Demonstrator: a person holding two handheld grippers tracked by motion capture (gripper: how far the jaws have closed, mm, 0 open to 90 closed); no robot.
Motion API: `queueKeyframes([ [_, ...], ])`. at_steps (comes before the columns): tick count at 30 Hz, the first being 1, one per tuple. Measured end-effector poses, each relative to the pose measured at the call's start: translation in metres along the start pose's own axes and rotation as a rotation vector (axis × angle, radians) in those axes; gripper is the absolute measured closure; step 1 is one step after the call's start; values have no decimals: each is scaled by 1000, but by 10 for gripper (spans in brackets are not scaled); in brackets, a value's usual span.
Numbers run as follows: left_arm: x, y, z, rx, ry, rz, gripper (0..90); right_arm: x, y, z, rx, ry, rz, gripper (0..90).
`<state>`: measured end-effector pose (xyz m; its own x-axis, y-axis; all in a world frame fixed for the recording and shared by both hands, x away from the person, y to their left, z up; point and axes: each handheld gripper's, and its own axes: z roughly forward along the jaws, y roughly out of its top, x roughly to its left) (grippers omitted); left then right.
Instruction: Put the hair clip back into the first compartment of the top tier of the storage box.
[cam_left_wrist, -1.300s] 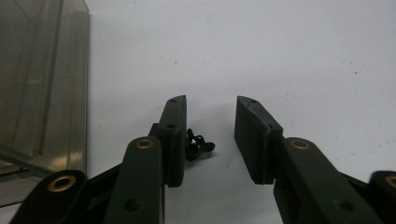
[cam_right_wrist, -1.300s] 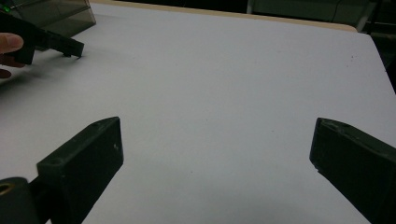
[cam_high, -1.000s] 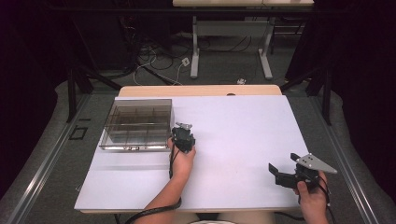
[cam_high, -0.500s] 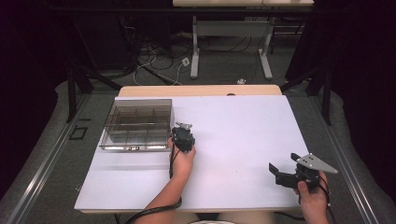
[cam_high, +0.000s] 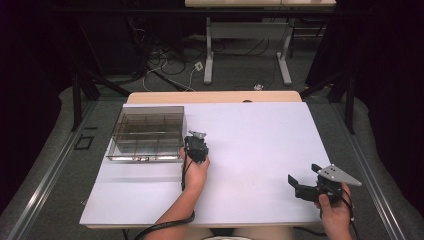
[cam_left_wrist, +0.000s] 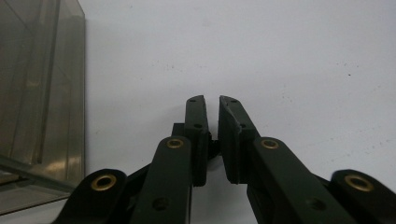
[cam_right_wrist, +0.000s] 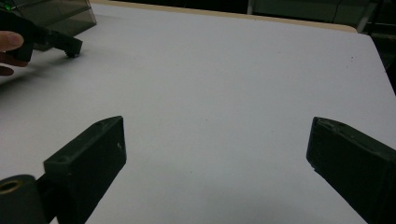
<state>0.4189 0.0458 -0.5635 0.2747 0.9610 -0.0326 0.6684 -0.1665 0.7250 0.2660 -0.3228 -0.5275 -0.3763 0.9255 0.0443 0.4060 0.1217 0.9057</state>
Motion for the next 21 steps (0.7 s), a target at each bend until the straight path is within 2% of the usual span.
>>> queueKeyframes([
  [8, 0, 0, 0, -3, -1, 9, 833, 0, -1, 1, -13, -4, 9, 45],
  [13, 0, -1, -1, -13, -7, 5, 834, 0, 0, 0, 0, -6, 7, 45],
  [15, 1, -1, -2, -16, -5, 5, 834, 0, -1, 1, -14, 6, 1, 45],
  [16, 2, -1, -2, -14, -6, 9, 834, 0, 0, 0, 3, -1, -1, 45],
  [21, -1, -1, -3, -24, -16, 10, 834, 0, 0, 0, 3, -1, 0, 45],
])
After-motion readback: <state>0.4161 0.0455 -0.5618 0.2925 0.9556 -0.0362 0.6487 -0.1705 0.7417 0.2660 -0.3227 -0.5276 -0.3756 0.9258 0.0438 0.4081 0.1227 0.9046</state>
